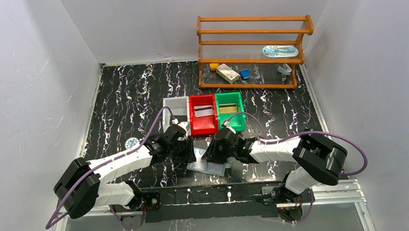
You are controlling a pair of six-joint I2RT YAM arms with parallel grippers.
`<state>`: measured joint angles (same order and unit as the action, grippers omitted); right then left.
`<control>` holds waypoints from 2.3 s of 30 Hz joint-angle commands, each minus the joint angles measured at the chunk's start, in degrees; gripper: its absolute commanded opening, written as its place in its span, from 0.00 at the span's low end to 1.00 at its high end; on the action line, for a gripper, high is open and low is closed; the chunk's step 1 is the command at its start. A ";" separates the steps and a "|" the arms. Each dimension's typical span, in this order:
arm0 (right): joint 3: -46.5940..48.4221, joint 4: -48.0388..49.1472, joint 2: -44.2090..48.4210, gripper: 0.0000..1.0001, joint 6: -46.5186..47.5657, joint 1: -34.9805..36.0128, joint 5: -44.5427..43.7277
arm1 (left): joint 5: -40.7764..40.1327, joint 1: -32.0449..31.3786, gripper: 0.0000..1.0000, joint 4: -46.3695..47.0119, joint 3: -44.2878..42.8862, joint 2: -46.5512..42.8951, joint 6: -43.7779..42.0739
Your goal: Take the credit cards out of the card holder
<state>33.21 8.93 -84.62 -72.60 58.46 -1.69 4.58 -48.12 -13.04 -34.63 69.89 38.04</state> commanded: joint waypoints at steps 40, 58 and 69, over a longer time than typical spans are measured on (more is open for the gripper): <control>-5.95 9.99 -1.21 0.35 -2.33 -0.34 -0.13 | 7.14 0.34 0.26 4.82 0.45 8.25 -1.89; -12.62 25.19 1.50 0.14 -1.93 -2.39 6.89 | 1.29 0.33 0.24 0.26 -0.27 8.25 -0.85; -14.73 27.16 1.68 0.26 -1.01 -4.29 10.89 | 0.21 0.31 0.23 -0.55 -0.89 10.09 -1.19</control>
<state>18.83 34.85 -84.47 -74.37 54.57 8.16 8.21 -47.90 -9.02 -35.73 78.46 38.02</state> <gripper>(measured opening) 0.290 0.228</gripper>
